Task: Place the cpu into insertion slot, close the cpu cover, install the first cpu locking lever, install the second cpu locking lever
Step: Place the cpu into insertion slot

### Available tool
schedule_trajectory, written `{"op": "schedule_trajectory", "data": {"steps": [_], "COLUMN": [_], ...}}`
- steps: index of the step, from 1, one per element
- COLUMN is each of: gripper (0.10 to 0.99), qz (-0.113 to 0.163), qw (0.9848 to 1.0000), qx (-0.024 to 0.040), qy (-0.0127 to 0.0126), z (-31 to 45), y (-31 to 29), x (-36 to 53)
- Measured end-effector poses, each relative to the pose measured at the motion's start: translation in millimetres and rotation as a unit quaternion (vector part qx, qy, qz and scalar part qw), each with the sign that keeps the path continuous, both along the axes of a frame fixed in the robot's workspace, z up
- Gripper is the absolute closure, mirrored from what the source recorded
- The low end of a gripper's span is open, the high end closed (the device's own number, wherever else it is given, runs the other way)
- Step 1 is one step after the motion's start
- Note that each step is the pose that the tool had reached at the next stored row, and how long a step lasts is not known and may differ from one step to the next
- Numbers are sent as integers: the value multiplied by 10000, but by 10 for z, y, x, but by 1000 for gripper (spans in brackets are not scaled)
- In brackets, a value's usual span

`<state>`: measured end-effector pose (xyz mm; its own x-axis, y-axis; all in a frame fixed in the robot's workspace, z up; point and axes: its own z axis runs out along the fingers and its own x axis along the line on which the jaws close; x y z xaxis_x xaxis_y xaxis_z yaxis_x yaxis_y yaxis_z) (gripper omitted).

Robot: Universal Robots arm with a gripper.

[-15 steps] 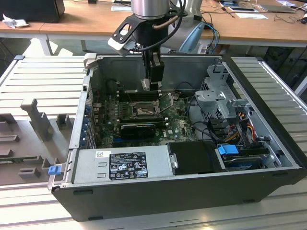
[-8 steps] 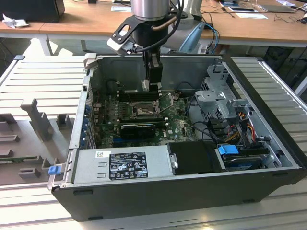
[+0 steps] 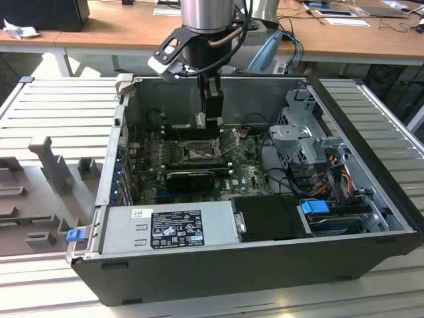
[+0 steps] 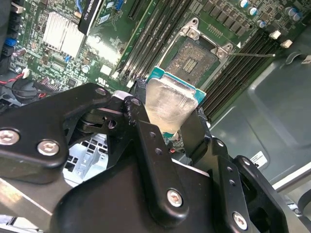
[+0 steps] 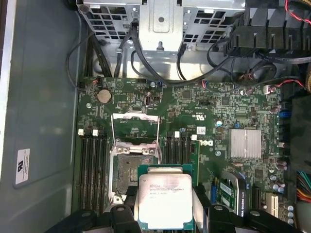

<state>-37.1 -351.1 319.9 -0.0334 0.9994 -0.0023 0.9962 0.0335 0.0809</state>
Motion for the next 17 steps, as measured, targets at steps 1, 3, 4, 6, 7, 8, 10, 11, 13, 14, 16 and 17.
{"op": "schedule_trajectory", "data": {"steps": [1,3,4,6,7,8,10,11,13,14,16,17], "gripper": [557,557,557,557,557,557,557,557,557,557,557,557], "qz": [-1,0,0,0,0,0,0,-10,-57,-67,-79,-97], "qw": [10000,10000,10000,10000,10000,10000,10000,10000,10000,10000,10000,10000], "qx": [-1,0,0,0,-1,0,-4,-6,-7,-7,-6,-6], "qy": [5,13,16,19,19,19,20,20,20,20,20,20], "z": [-12,-34,-42,-57,-67,-78,-90,-101,-132,-143,-162,-182], "y": [0,0,0,0,0,0,0,0,1,1,1,1], "x": [-1,0,0,0,0,0,0,0,0,0,0,0]}}
